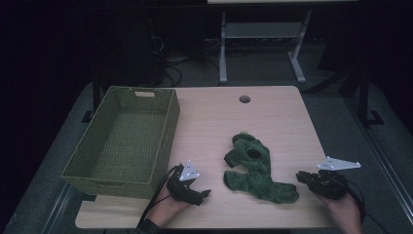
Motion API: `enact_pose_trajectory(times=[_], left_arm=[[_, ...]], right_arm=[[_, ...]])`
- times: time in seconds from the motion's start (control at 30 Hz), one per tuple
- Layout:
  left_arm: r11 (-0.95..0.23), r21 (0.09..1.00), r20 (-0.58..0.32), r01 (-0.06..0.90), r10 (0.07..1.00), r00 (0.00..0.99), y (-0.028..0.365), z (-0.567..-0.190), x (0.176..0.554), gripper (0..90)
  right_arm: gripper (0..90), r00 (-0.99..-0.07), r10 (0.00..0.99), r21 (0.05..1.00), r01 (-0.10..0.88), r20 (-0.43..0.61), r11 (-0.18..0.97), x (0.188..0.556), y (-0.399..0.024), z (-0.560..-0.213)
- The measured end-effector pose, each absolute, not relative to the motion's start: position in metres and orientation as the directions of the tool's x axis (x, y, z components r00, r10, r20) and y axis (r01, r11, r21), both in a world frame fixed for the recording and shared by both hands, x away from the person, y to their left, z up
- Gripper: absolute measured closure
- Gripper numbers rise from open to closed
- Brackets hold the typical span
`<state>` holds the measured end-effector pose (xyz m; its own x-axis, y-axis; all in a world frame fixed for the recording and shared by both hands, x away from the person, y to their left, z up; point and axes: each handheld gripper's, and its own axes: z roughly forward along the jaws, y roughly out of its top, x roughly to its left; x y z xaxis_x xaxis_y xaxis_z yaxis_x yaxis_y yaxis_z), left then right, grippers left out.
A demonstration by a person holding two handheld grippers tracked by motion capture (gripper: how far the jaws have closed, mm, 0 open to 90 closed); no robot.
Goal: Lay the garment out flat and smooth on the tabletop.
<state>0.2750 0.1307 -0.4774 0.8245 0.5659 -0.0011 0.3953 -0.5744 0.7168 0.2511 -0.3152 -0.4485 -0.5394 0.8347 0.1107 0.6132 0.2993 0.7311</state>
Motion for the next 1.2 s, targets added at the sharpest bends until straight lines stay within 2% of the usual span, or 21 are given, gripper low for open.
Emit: enact_pose_trajectory(times=[0.2,0.37,0.6,0.77,0.9,1.1,1.2], left_arm=[[-0.562,0.72,-0.038,0.408,0.555,0.831,0.125,-0.472,0.279,14.4],[-0.542,0.751,-0.057,0.377,0.516,0.855,0.111,-0.46,0.284,23.4],[-0.539,0.769,-0.069,0.343,0.464,0.883,0.083,-0.454,0.297,29.5],[-0.562,0.758,-0.076,0.331,0.428,0.9,0.063,-0.459,0.307,35.1],[-0.586,0.74,-0.08,0.331,0.412,0.908,0.052,-0.466,0.312,44.6],[-0.602,0.729,-0.107,0.328,0.372,0.922,0.048,-0.468,0.316,77.5],[-0.602,0.731,-0.102,0.321,0.368,0.924,0.05,-0.465,0.314,81.6]], right_arm=[[74.8,-0.541,0.833,0.748,0.599,0.117,0.284,0.241,-0.323,-0.445],[70.0,-0.557,0.821,0.749,0.596,0.127,0.289,0.235,-0.321,-0.445],[60.0,-0.589,0.794,0.739,0.601,0.153,0.304,0.236,-0.308,-0.447],[57.9,-0.612,0.774,0.704,0.621,0.162,0.344,0.241,-0.299,-0.457],[62.3,-0.611,0.773,0.67,0.648,0.172,0.363,0.244,-0.297,-0.464],[81.9,-0.617,0.769,0.651,0.656,0.17,0.382,0.245,-0.297,-0.465],[84.0,-0.624,0.765,0.652,0.648,0.158,0.394,0.246,-0.296,-0.464]])
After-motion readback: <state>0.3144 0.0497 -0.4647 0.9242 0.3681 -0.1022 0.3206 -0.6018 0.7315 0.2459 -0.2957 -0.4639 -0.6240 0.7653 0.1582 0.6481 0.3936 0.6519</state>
